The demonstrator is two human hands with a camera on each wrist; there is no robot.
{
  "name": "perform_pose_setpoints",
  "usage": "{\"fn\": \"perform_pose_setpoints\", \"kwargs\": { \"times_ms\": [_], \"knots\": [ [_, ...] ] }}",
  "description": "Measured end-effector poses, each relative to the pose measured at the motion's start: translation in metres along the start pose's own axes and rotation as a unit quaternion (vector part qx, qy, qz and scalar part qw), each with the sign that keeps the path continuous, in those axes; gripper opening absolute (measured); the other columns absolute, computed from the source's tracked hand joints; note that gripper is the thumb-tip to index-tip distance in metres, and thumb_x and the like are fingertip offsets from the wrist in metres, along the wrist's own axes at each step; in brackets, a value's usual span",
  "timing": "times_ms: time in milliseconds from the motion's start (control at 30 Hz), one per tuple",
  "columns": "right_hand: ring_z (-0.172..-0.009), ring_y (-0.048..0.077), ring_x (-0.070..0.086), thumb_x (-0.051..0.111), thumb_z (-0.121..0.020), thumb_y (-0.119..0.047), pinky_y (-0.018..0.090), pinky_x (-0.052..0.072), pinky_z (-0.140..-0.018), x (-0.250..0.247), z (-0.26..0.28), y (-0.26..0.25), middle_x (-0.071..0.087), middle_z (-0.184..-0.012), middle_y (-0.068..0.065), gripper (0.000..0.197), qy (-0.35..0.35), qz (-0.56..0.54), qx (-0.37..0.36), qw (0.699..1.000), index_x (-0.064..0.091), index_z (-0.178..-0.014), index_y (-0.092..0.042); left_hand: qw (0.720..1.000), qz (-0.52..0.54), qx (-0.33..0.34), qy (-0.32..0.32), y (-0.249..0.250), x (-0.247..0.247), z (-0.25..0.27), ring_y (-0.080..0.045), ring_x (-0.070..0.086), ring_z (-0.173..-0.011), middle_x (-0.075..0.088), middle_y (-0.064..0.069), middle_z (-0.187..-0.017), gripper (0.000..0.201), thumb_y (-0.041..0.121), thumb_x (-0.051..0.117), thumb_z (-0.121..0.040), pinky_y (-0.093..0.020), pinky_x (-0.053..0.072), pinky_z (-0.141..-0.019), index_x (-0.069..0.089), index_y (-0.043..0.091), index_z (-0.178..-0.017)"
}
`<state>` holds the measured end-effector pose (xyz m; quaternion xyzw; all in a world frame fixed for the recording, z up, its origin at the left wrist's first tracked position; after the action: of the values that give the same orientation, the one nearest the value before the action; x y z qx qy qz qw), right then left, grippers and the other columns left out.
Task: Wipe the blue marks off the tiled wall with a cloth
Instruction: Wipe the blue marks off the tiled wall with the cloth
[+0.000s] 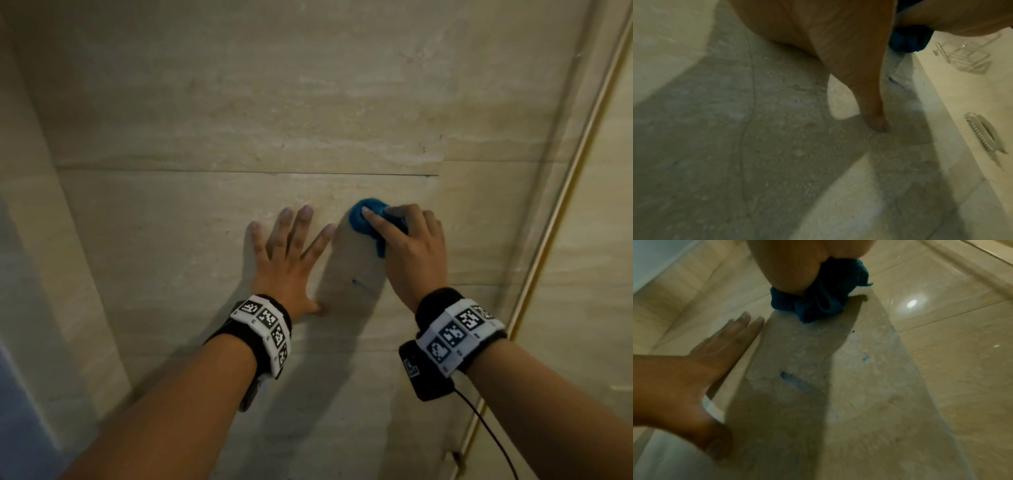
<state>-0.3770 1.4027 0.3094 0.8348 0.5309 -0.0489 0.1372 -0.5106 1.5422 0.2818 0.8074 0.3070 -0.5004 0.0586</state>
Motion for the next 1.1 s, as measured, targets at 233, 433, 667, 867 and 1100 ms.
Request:
{"fn": "perform_pose_setpoints", "kwargs": {
  "times_ms": [233, 433, 667, 867, 1100],
  "knots": [
    [-0.085, 0.029, 0.040, 0.077, -0.073, -0.021, 0.040, 0.045, -0.071, 0.013, 0.032, -0.009, 0.045, -0.109, 0.010, 0.053, -0.070, -0.026, -0.074, 0.994, 0.059, -0.124, -0.021, 1.000, -0.001, 0.006, 0.022, -0.003, 0.006, -0.001, -0.035, -0.043, -0.131, -0.051, -0.010, -0.141, 0.151, 0.086, 0.064, -0.046, -0.069, -0.019, -0.102, -0.043, 0.029, -0.137],
    [-0.086, 0.029, 0.043, 0.064, -0.081, -0.010, 0.040, 0.043, -0.071, 0.015, 0.048, -0.010, 0.044, -0.110, 0.007, 0.051, -0.080, -0.015, -0.116, 0.990, 0.052, -0.127, -0.025, 1.000, 0.004, 0.003, 0.021, -0.002, 0.004, 0.000, -0.034, -0.051, -0.125, -0.057, -0.009, -0.134, 0.145, 0.085, 0.061, -0.054, -0.067, -0.028, -0.097, -0.049, 0.029, -0.131],
    [-0.086, 0.028, 0.041, 0.045, -0.077, -0.021, 0.040, 0.045, -0.071, 0.007, 0.004, -0.011, 0.049, -0.108, 0.010, 0.047, -0.016, -0.021, -0.022, 0.999, 0.066, -0.119, -0.016, 1.000, -0.005, -0.004, 0.027, -0.001, 0.004, 0.001, -0.035, -0.049, -0.127, -0.054, -0.010, -0.138, 0.150, 0.083, 0.066, -0.051, -0.066, -0.029, -0.097, -0.046, 0.027, -0.134],
    [-0.085, 0.029, 0.042, 0.074, -0.075, -0.009, 0.040, 0.038, -0.073, 0.020, 0.046, -0.015, 0.046, -0.112, 0.008, 0.051, -0.057, -0.021, -0.097, 0.993, 0.061, -0.123, -0.021, 1.000, -0.002, 0.006, 0.027, -0.002, 0.003, 0.001, -0.034, -0.049, -0.126, -0.055, -0.009, -0.137, 0.148, 0.084, 0.064, -0.051, -0.067, -0.027, -0.098, -0.044, 0.029, -0.135],
    [-0.085, 0.029, 0.043, 0.055, -0.087, -0.019, 0.041, 0.046, -0.070, 0.013, 0.043, -0.007, 0.042, -0.111, 0.008, 0.040, -0.069, -0.030, -0.106, 0.992, 0.055, -0.127, -0.021, 1.000, 0.007, 0.010, 0.021, -0.002, 0.004, 0.002, -0.033, -0.052, -0.124, -0.058, -0.008, -0.134, 0.145, 0.084, 0.062, -0.054, -0.067, -0.025, -0.099, -0.047, 0.030, -0.132]
  ]
}}
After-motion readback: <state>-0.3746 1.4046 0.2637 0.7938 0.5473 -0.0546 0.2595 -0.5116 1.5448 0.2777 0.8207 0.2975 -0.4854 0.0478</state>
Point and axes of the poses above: each hand's wrist, its own z-axis away from the middle knuckle, its own x-axis out of the palm, y = z × x, the point moved 2 cm from there along -z, towards the middle knuckle
